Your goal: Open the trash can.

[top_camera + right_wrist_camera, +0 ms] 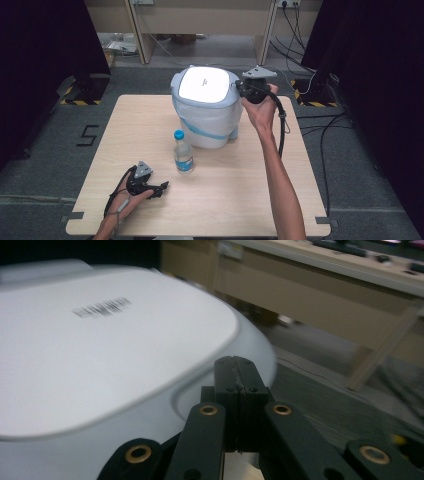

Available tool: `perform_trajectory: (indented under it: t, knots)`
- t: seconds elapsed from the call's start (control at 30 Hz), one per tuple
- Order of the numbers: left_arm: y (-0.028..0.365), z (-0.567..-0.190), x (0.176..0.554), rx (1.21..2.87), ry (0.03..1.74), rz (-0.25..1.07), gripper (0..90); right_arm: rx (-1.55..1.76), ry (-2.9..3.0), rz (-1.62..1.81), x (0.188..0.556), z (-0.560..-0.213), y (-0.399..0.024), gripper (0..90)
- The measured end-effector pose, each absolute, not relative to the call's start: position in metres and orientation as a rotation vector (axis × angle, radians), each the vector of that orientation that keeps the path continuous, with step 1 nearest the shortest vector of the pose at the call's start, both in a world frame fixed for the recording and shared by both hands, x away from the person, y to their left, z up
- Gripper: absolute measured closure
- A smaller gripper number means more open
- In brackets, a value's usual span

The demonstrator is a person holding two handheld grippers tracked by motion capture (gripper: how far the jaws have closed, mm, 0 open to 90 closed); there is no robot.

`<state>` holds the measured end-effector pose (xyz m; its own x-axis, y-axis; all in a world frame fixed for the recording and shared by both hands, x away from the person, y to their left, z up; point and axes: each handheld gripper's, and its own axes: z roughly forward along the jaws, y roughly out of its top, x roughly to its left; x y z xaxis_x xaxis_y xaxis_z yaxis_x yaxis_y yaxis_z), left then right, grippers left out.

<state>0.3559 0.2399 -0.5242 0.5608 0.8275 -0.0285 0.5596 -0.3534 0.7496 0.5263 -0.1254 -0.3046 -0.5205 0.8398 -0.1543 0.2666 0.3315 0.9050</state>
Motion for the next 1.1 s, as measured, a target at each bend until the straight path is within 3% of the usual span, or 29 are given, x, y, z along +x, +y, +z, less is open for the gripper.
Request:
perform_trajectory:
  t: [1.1]
  knots:
    - [0.2399,-0.5243,0.3559,2.059,1.110,0.466,13.6,0.925,1.973,1.235,0.5269,-0.3060,-0.1192,90.0]
